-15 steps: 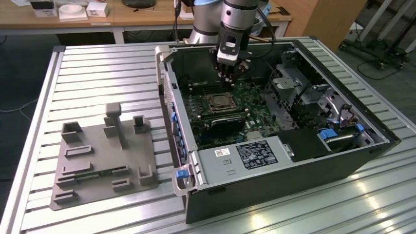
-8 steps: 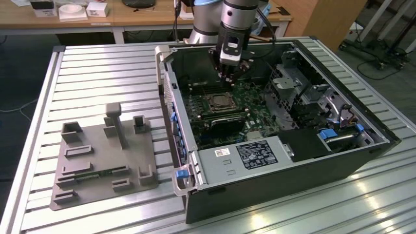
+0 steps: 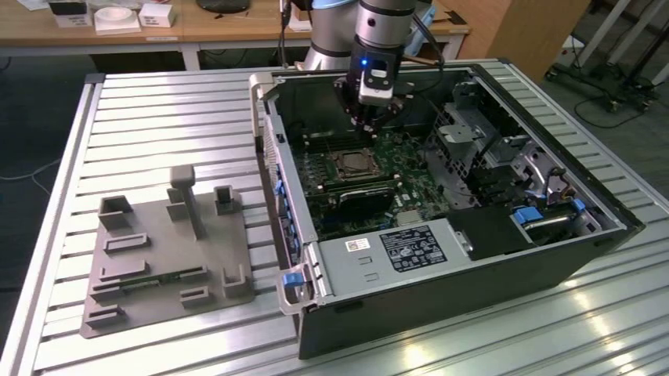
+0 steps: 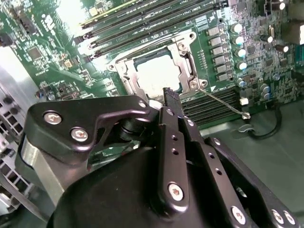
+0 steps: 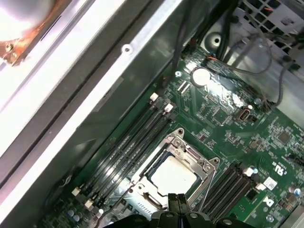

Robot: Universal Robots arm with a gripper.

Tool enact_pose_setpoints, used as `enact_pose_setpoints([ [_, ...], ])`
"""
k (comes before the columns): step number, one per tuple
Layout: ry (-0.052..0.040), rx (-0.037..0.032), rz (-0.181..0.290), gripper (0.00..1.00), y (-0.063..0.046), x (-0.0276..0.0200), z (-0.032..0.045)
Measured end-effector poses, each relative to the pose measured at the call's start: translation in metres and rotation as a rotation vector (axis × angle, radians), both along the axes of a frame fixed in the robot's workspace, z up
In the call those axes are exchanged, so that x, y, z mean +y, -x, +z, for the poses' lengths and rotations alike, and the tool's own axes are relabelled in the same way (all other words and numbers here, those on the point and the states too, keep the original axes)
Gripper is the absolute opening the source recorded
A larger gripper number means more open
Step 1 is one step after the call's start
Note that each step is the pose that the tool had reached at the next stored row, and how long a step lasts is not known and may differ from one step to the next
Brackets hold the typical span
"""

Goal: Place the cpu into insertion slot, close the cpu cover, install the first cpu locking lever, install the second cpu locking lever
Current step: 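Install the first cpu locking lever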

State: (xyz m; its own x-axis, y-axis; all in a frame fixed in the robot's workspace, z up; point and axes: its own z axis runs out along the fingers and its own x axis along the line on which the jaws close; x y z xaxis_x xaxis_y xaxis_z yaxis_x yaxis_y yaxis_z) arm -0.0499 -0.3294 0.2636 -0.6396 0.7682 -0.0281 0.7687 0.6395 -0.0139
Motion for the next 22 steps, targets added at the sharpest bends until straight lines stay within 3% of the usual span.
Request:
enact_pose_setpoints([
  [10,-0.0011,-0.0001,0.097,0.10,0.0000,0.0000,0.0000],
  [22,-0.0024,-0.0001,0.097,0.10,0.0000,0.0000,0.0000],
])
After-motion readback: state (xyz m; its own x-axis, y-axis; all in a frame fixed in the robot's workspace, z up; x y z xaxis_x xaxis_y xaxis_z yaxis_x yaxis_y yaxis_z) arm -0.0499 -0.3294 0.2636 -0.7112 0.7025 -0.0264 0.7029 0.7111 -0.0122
